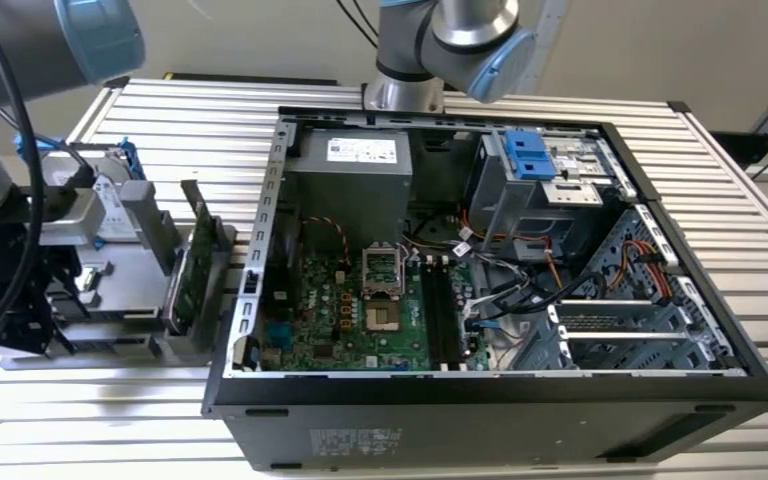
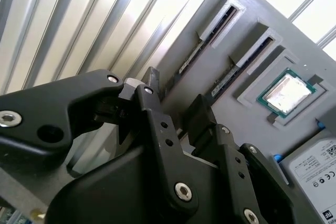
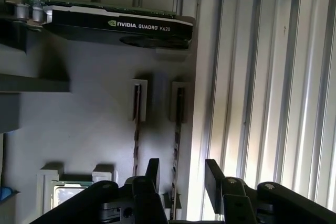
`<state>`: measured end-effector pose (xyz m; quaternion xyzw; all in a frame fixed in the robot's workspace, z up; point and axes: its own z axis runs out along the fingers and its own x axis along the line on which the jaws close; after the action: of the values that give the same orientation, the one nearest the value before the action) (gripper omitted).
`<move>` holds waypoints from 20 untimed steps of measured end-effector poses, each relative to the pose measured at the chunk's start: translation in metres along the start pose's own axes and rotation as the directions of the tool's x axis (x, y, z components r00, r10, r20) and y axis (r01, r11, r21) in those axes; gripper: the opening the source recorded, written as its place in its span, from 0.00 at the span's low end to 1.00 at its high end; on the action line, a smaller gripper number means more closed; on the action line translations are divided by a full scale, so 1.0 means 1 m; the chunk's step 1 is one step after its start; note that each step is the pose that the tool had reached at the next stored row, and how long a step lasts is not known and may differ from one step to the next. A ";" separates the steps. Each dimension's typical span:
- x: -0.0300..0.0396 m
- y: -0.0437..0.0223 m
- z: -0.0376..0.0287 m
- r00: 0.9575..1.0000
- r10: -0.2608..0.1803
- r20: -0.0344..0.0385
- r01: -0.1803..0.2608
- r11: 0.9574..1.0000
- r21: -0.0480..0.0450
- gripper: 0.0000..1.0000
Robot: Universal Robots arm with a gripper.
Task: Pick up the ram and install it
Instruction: 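Pick up the ram and move it above insertion slot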
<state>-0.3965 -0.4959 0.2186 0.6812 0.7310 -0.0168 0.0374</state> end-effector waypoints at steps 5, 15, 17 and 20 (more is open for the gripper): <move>0.0006 -0.0002 0.0068 1.000 0.000 0.000 0.000 1.000 0.000 1.00; 0.0025 -0.0004 0.0167 1.000 0.000 0.000 0.000 1.000 0.000 1.00; 0.0027 -0.0004 0.0186 1.000 0.000 0.000 0.000 1.000 0.000 1.00; 0.0029 -0.0005 0.0210 1.000 0.000 0.000 0.000 1.000 0.000 1.00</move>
<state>-0.3965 -0.4946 0.1974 0.6812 0.7310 -0.0169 0.0376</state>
